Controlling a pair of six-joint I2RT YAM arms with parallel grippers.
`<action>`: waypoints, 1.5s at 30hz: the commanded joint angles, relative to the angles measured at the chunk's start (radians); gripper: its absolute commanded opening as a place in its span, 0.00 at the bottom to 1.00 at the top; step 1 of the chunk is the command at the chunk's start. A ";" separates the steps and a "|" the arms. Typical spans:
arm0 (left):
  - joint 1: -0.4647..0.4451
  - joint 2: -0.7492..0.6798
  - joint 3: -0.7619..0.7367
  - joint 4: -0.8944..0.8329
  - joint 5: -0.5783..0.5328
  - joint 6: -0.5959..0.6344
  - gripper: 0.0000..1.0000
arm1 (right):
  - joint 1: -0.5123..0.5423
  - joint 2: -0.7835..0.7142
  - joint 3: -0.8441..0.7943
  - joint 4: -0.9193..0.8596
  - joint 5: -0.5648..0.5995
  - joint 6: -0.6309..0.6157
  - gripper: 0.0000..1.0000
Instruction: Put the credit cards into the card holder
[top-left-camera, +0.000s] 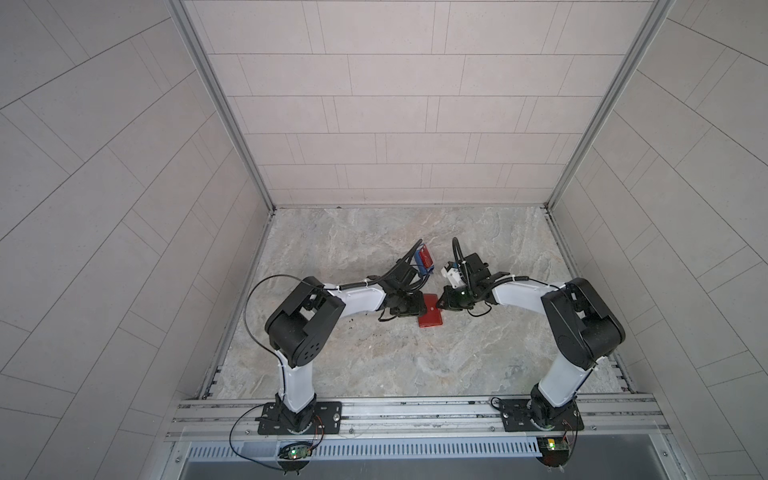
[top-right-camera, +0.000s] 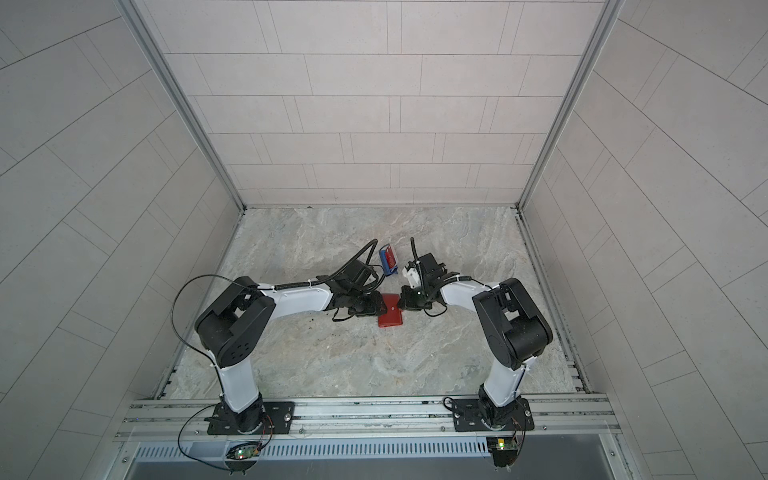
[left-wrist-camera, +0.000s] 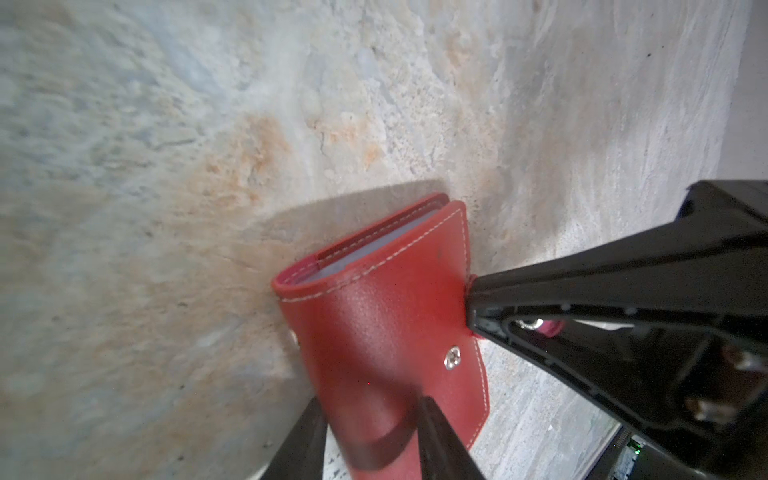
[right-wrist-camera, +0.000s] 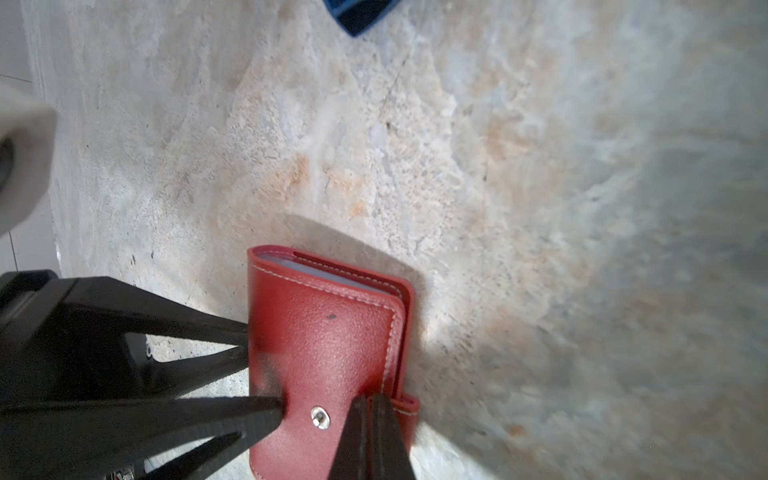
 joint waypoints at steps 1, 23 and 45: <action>-0.002 0.042 -0.004 -0.045 -0.065 -0.012 0.38 | 0.003 -0.014 -0.022 -0.055 0.022 -0.029 0.00; -0.004 0.061 -0.012 -0.053 -0.090 -0.033 0.35 | 0.017 0.013 -0.037 0.043 -0.126 -0.002 0.25; -0.004 0.057 -0.021 -0.060 -0.096 -0.024 0.35 | 0.019 0.022 -0.091 0.138 -0.158 0.061 0.49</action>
